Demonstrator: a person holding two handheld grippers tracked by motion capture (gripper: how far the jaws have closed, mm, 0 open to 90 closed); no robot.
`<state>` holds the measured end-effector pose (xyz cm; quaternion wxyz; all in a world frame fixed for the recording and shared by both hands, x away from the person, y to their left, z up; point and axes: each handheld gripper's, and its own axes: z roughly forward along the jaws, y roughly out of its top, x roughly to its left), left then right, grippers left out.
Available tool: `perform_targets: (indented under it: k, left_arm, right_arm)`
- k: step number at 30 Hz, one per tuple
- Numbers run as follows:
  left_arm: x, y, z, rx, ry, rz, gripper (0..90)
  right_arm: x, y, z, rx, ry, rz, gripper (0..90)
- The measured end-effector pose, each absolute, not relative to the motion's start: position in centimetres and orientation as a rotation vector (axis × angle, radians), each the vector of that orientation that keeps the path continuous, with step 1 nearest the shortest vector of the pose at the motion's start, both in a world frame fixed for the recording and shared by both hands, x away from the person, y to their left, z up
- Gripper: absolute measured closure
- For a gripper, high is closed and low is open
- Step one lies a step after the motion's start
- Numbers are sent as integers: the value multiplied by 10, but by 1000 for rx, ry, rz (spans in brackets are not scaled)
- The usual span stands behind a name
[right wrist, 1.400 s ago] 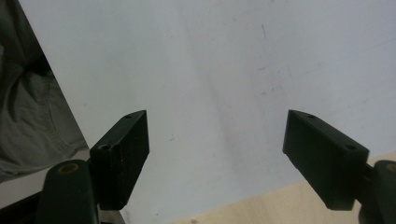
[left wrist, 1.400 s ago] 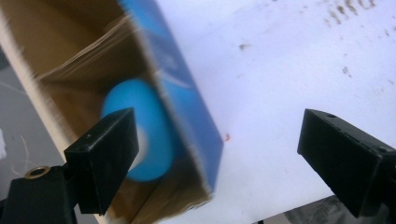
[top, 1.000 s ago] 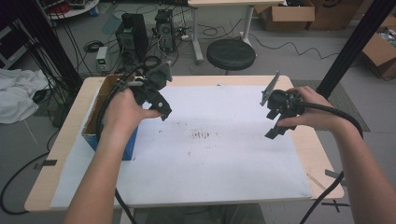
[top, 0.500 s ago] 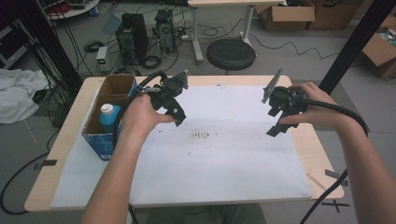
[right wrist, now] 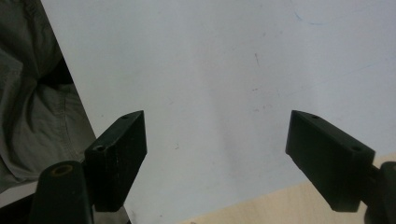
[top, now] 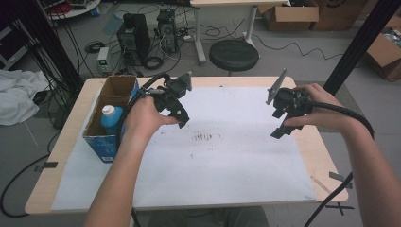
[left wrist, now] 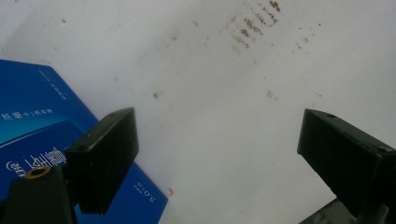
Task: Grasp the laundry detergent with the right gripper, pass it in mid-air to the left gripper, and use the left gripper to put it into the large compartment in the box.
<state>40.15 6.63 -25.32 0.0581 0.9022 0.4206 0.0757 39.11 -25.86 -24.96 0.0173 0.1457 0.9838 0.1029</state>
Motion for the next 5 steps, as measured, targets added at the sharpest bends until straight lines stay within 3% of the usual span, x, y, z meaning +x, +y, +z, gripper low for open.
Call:
perform_targets:
  k: [5]
  left_arm:
    - [400,68,-248,2720,1278,239,137]
  right_arm:
    - [390,-259,-248,453,3058,321,208]
